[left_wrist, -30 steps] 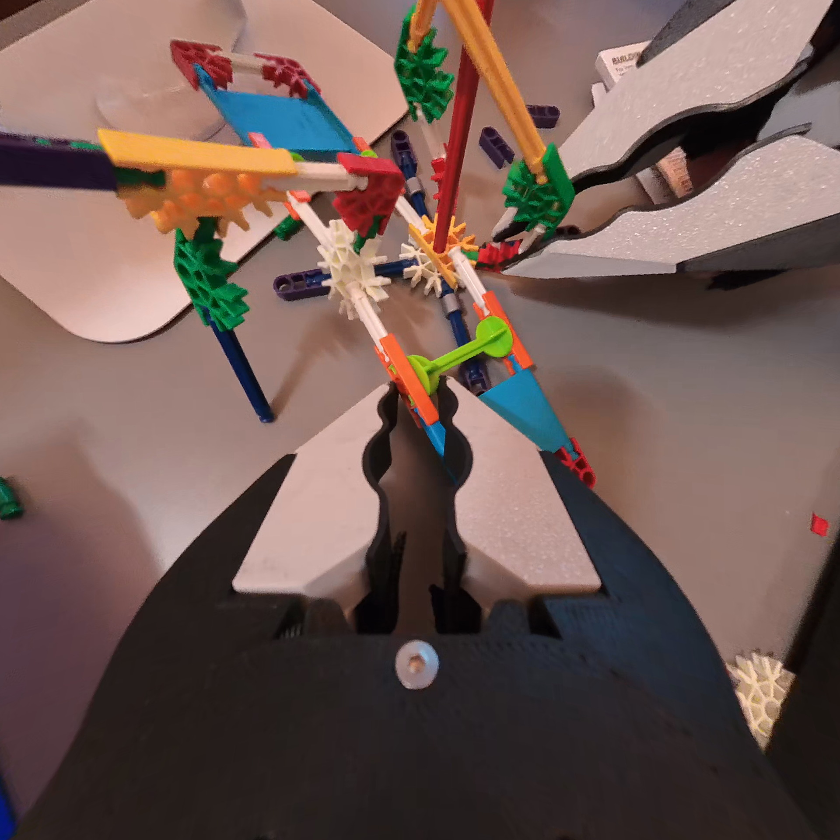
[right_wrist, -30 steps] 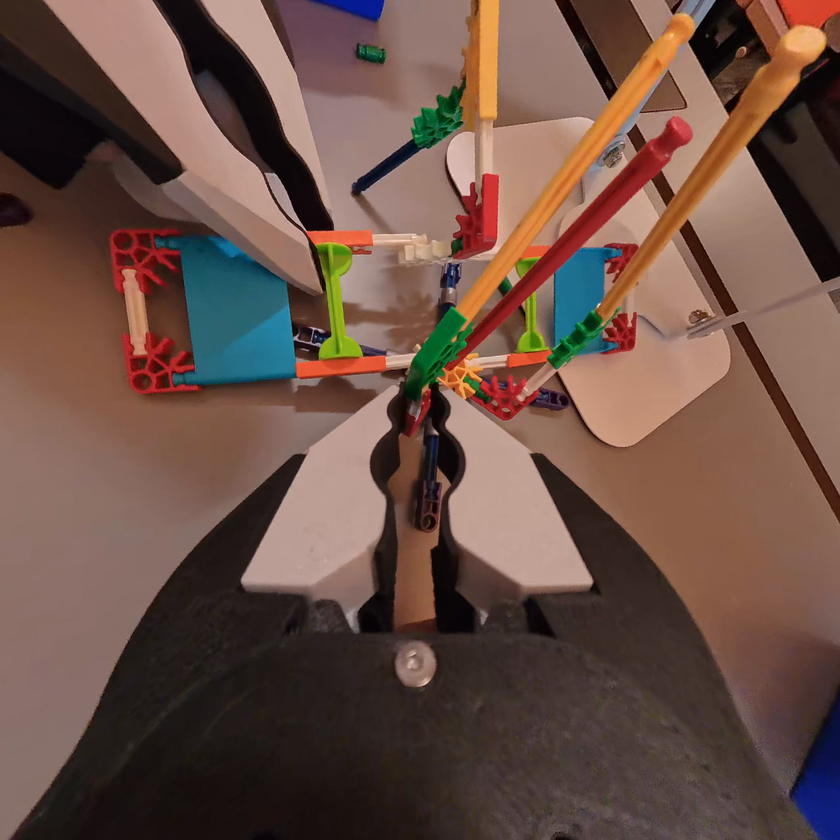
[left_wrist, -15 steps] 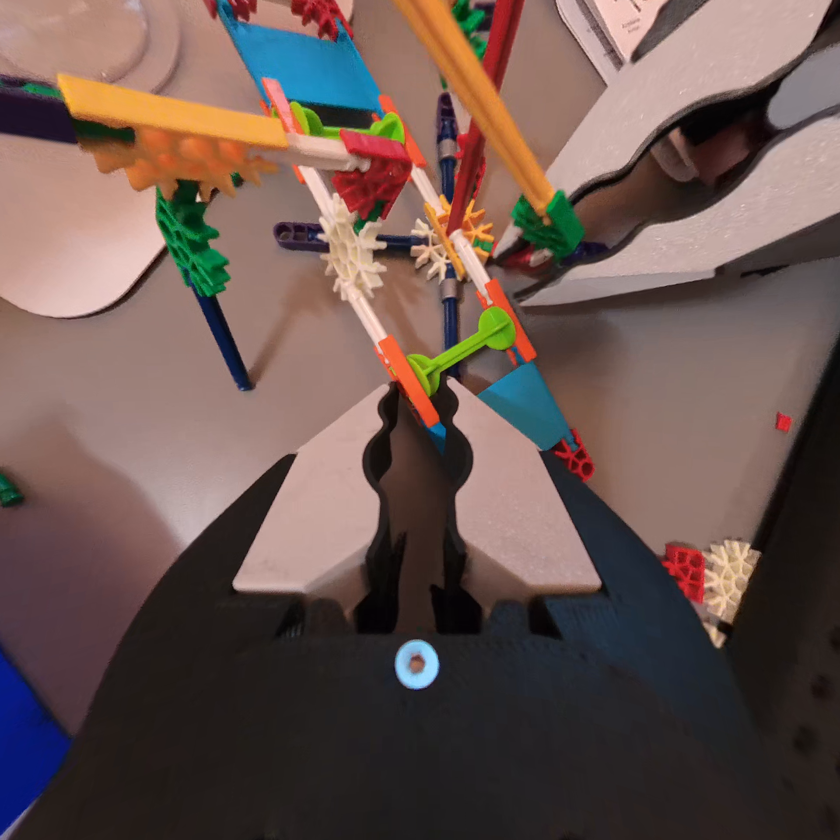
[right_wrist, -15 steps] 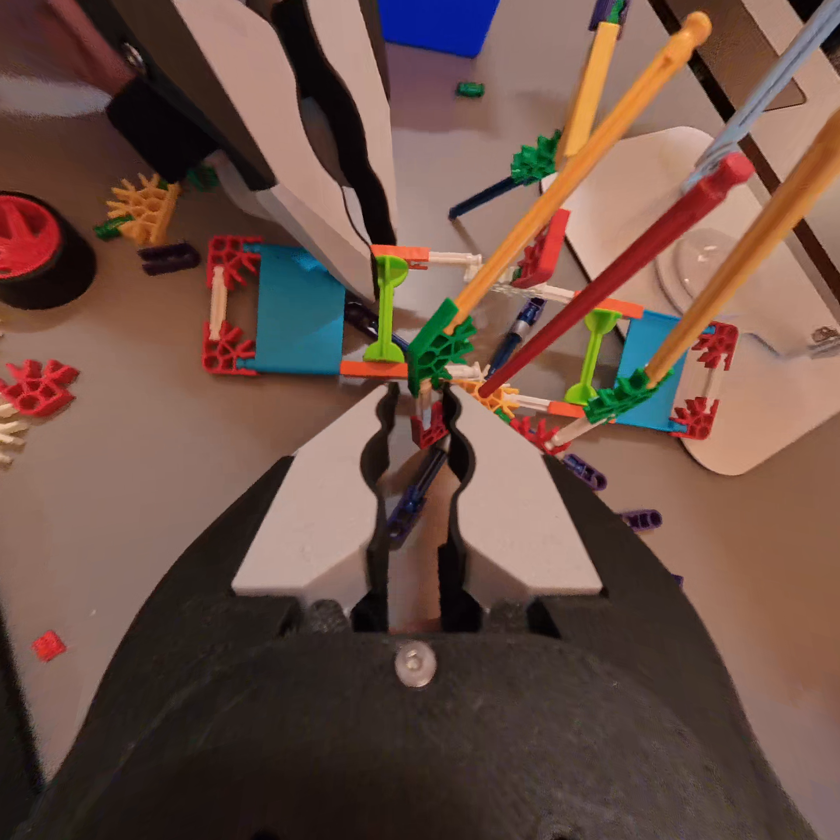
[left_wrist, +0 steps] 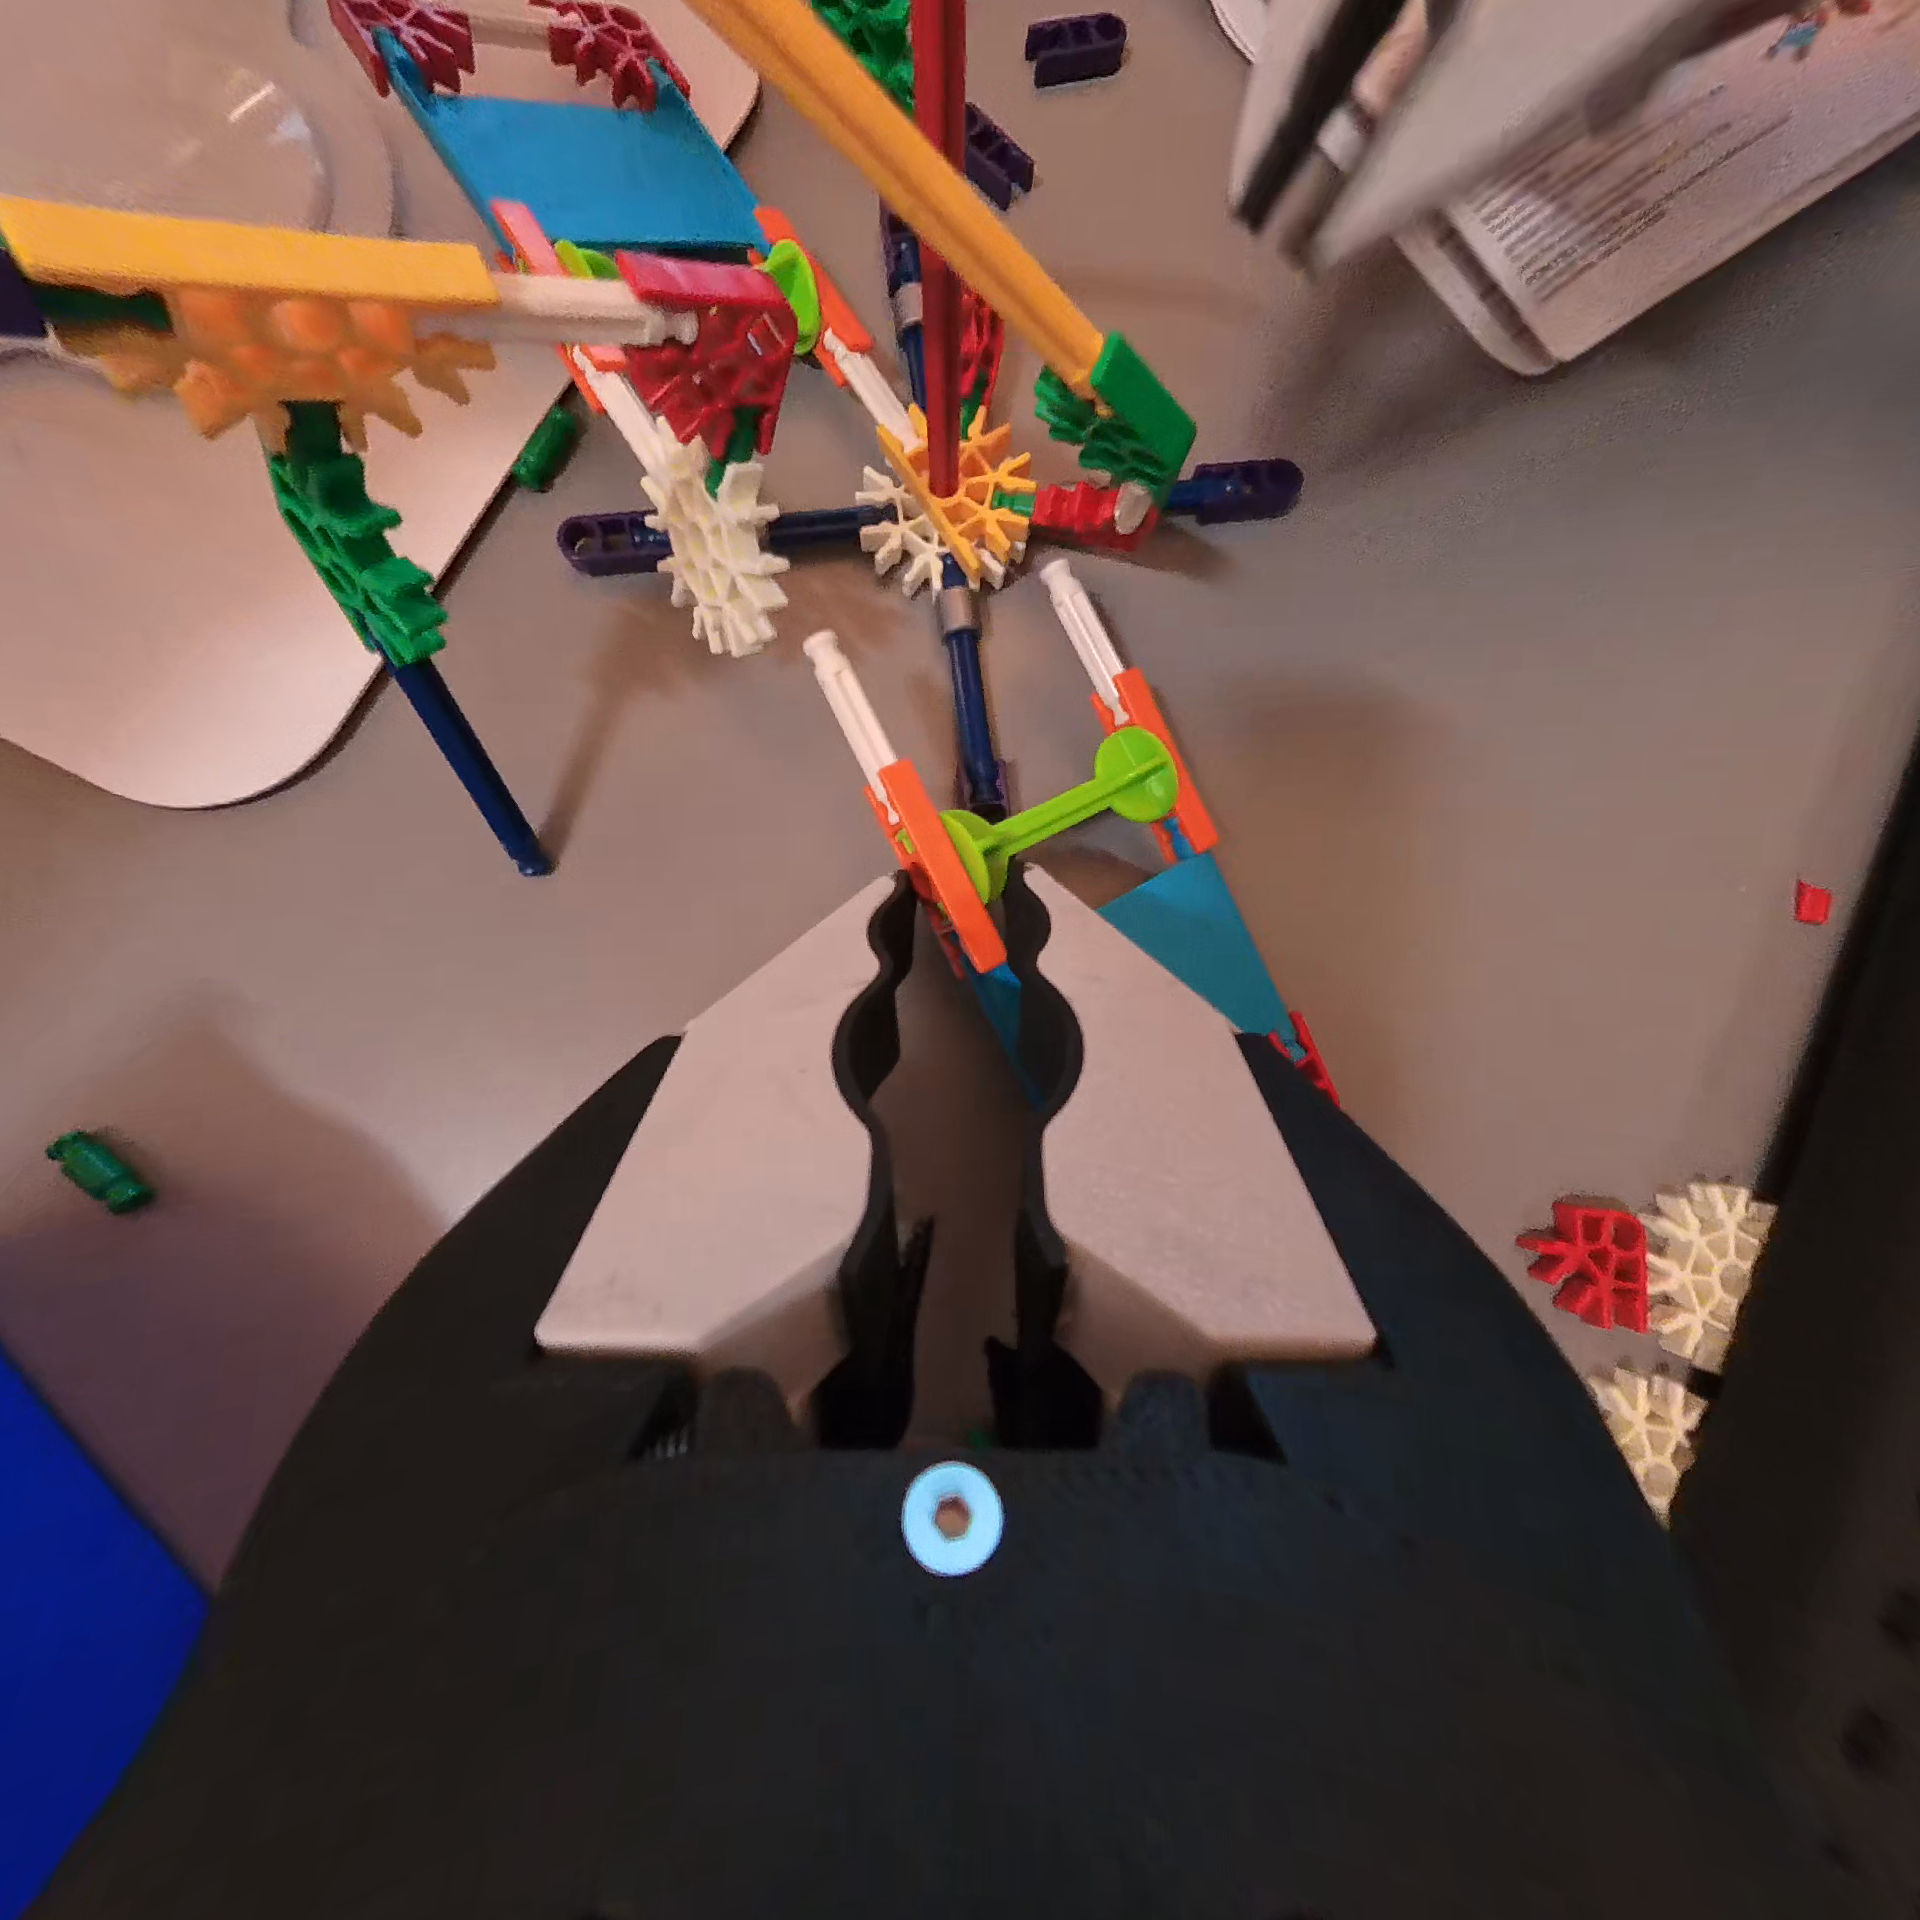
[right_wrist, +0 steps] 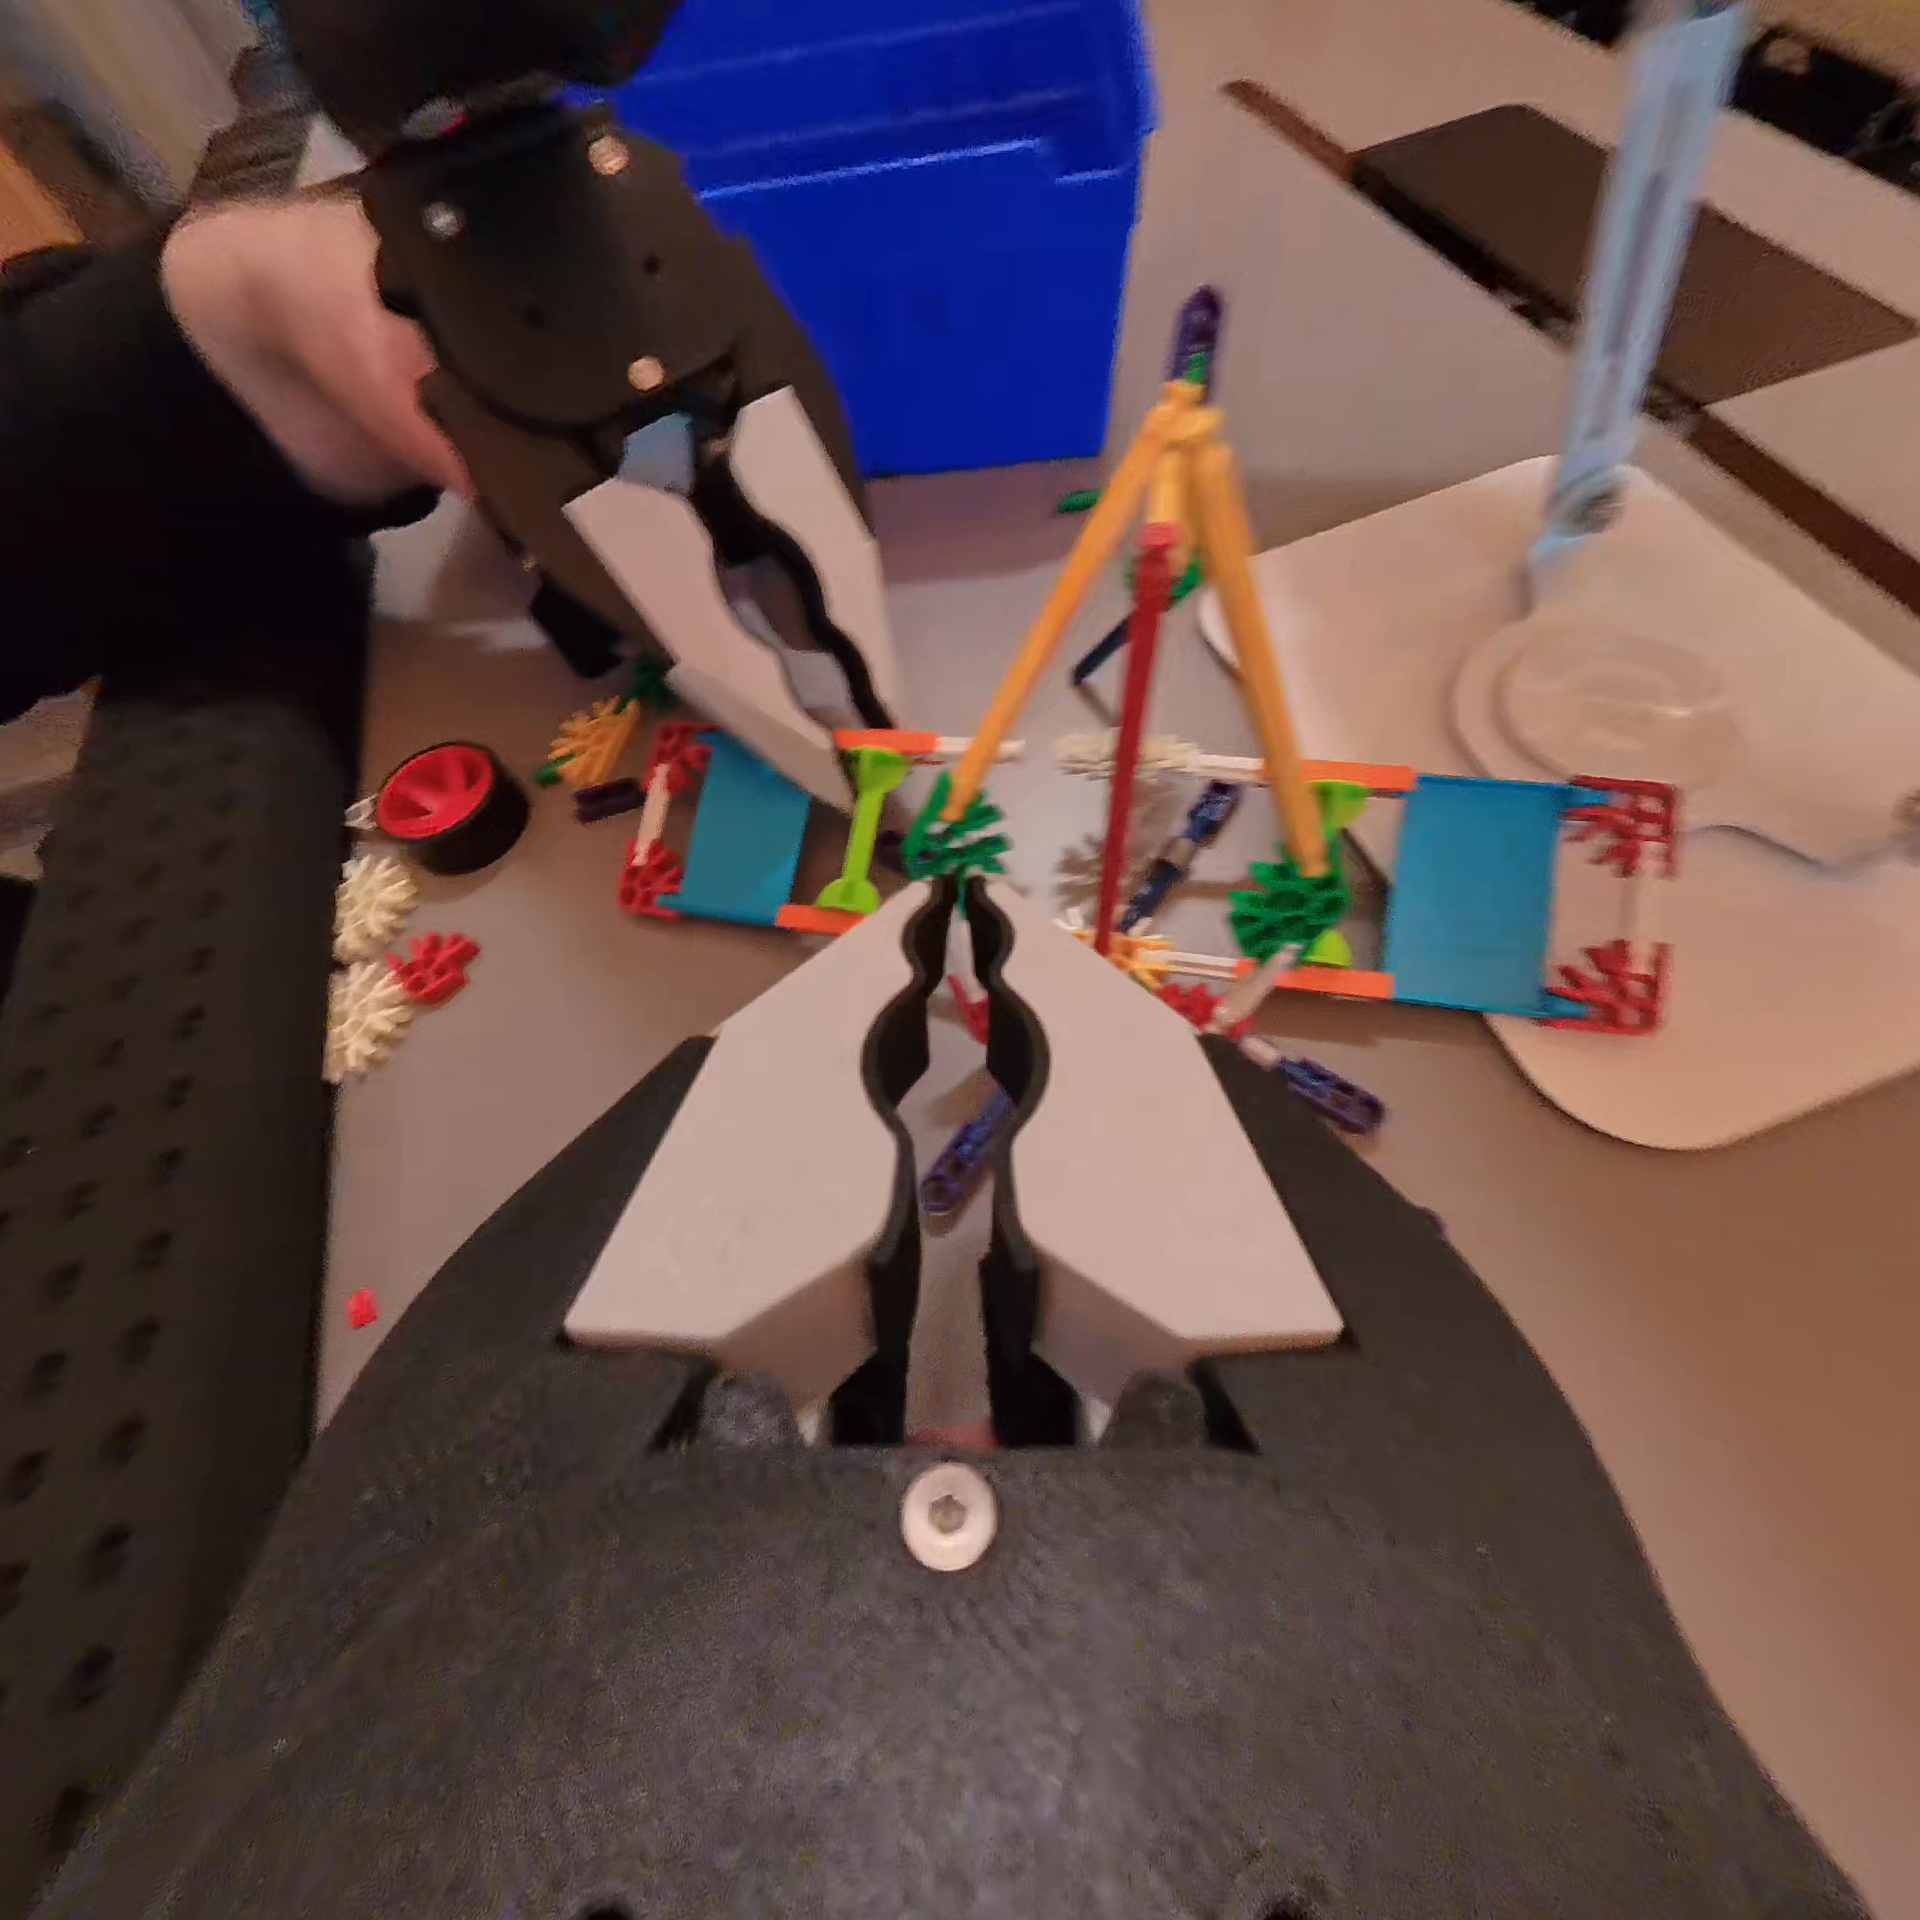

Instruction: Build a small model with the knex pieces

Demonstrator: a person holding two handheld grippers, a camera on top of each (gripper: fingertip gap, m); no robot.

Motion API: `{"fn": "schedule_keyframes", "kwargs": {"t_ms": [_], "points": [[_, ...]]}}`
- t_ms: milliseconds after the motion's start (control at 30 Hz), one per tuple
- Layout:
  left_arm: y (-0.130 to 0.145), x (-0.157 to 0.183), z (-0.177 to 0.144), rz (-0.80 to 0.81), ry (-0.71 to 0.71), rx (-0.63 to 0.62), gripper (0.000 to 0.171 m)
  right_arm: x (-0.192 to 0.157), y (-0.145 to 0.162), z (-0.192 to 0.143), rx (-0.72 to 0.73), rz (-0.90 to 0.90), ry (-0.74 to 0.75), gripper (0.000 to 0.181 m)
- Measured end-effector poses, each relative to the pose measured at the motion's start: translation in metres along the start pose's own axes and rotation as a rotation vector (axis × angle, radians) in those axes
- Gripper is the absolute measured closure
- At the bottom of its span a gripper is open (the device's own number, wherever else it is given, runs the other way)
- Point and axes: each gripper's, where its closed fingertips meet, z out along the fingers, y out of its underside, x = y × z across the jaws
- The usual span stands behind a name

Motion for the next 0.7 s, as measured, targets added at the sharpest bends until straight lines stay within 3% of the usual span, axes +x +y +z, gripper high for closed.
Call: {"fn": "schedule_keyframes", "kwargs": {"t_ms": [167, 333, 633, 700], "points": [[-0.005, -0.007, 0.002, -0.006, -0.008, 0.01, 0.157, 0.034, 0.021, 0.017, -0.146, -0.071, 0.163, 0.181], [-0.006, -0.011, 0.004, -0.018, -0.014, 0.006, 0.157, 0.036, 0.034, 0.039, -0.258, -0.232, 0.203, 0.181], [-0.007, -0.017, 0.004, 0.003, -0.022, -0.02, 0.157, 0.024, 0.015, 0.041, -0.176, -0.303, 0.124, 0.181], [-0.006, -0.02, 0.003, 0.018, -0.027, -0.031, 0.157, 0.027, 0.021, 0.046, -0.216, -0.326, 0.142, 0.181]]}}
